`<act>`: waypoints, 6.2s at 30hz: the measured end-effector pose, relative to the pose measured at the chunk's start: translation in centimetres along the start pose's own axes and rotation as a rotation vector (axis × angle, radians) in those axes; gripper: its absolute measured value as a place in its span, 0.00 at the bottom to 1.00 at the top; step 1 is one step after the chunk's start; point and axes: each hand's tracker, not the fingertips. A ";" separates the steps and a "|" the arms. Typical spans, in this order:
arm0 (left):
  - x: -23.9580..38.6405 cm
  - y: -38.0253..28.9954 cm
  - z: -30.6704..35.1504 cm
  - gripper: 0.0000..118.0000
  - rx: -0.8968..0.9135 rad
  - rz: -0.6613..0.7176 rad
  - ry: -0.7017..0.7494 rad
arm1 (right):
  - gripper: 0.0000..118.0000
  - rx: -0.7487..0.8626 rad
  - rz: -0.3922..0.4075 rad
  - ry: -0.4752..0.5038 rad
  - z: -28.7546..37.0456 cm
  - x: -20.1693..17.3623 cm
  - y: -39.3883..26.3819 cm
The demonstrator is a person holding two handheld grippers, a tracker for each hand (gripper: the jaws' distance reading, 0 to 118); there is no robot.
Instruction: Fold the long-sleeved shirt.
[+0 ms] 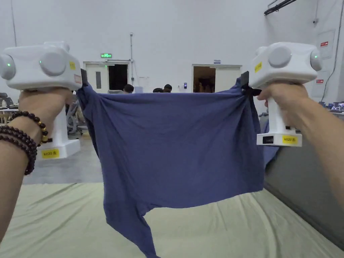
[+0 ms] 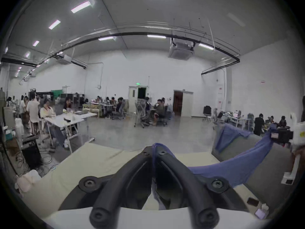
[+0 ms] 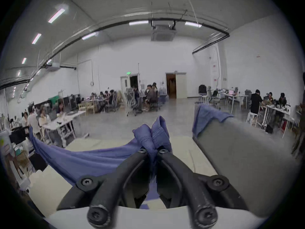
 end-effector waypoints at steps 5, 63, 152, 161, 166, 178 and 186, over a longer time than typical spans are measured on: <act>1.7 2.2 2.3 0.00 0.051 0.030 0.010 | 0.01 0.030 0.028 -0.022 -0.8 -0.5 1.5; -6.1 -49.9 28.0 0.82 -1.087 -0.130 -0.459 | 0.60 -0.924 0.131 0.214 16.3 6.7 -57.9; -0.4 -4.2 0.2 0.08 -0.064 0.007 0.060 | 0.00 0.120 -0.077 -0.142 -2.0 4.8 -0.1; -2.7 -19.6 -3.7 0.08 -0.277 -0.028 0.049 | 0.00 -0.130 -0.155 -0.109 -8.6 7.2 -17.4; -4.2 -28.8 -3.4 0.08 -0.427 -0.039 0.050 | 0.00 -0.284 -0.116 -0.100 -10.7 6.5 -27.9; -7.8 -34.9 7.7 0.08 -0.415 -0.131 -0.019 | 0.00 -0.280 -0.131 0.024 -0.5 8.4 -38.0; -9.7 -46.8 23.1 0.08 -0.676 -0.117 -0.103 | 0.00 -0.533 -0.053 0.051 11.5 9.7 -51.5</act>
